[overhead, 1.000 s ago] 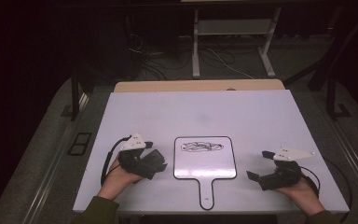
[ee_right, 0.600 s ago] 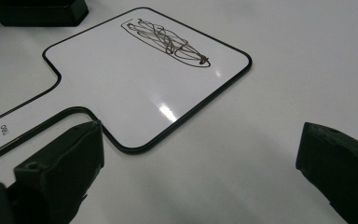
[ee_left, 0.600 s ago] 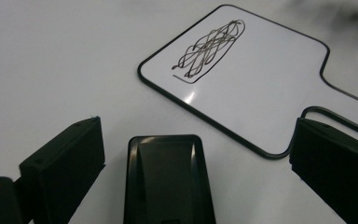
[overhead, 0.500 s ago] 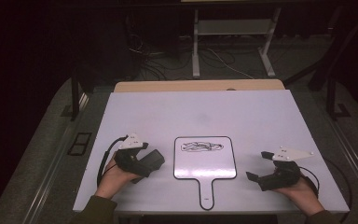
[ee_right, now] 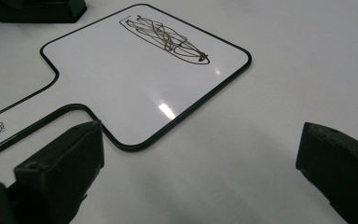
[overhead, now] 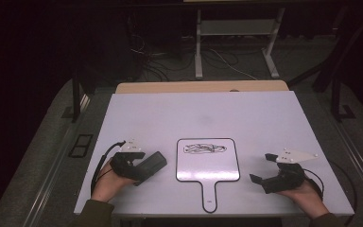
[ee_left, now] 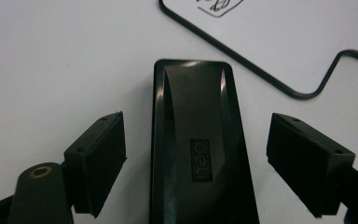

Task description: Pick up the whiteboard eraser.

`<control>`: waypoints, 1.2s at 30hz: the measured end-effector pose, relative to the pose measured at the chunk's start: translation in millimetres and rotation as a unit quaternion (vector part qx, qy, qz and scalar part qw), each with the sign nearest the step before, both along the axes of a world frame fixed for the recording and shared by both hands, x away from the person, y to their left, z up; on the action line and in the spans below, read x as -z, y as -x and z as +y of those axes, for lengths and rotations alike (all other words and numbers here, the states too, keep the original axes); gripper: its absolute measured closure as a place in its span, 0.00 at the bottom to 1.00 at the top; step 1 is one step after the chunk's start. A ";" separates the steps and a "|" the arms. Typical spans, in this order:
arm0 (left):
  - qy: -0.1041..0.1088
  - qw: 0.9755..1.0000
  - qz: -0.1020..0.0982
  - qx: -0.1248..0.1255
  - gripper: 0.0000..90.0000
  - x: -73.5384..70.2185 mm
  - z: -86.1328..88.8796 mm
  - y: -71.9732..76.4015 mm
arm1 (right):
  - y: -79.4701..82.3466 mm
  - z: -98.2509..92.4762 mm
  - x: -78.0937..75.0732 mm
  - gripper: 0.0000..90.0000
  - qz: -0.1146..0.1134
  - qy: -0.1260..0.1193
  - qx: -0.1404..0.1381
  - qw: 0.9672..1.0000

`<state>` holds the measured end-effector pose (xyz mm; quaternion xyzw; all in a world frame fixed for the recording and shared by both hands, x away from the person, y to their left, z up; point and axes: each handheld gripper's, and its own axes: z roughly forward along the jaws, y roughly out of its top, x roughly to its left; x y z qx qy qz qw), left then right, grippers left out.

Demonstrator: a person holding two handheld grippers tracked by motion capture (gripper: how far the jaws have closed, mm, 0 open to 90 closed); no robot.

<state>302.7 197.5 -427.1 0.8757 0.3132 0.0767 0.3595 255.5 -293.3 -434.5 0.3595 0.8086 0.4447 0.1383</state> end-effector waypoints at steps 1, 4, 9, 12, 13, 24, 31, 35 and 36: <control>-0.003 1.000 0.004 0.000 0.21 0.5 -0.6 0.5 | 0.0 0.0 0.0 0.00 0.000 0.000 0.000 1.000; -0.013 1.000 0.009 0.006 0.24 1.1 -2.2 1.4 | 0.0 0.3 0.2 0.00 0.000 0.001 -0.001 1.000; -0.019 1.000 0.009 0.007 0.27 2.3 -4.6 1.8 | 0.0 0.4 0.4 0.00 0.001 0.002 0.000 1.000; -0.025 1.000 0.009 0.010 0.29 2.6 -5.8 1.6 | 0.0 0.4 0.5 0.00 0.002 0.003 0.000 1.000; -0.027 1.000 0.010 0.008 0.30 2.8 -6.5 2.2 | 0.0 0.5 0.6 0.00 0.002 0.003 0.000 1.000; -0.045 0.999 0.008 0.006 0.39 4.0 -8.5 0.8 | 0.0 0.9 0.7 0.00 0.003 0.003 -0.001 1.000; -0.049 0.999 0.010 0.003 0.42 4.3 -8.7 0.9 | -0.1 0.6 0.7 0.00 0.003 0.003 0.000 1.000; -0.054 0.998 0.008 0.007 0.43 3.2 -9.1 1.0 | -0.1 0.6 0.5 0.00 0.003 0.002 0.000 1.000; -0.054 0.998 0.006 0.008 0.43 3.0 -8.9 0.8 | 0.0 0.8 0.3 0.00 0.004 0.002 0.001 1.000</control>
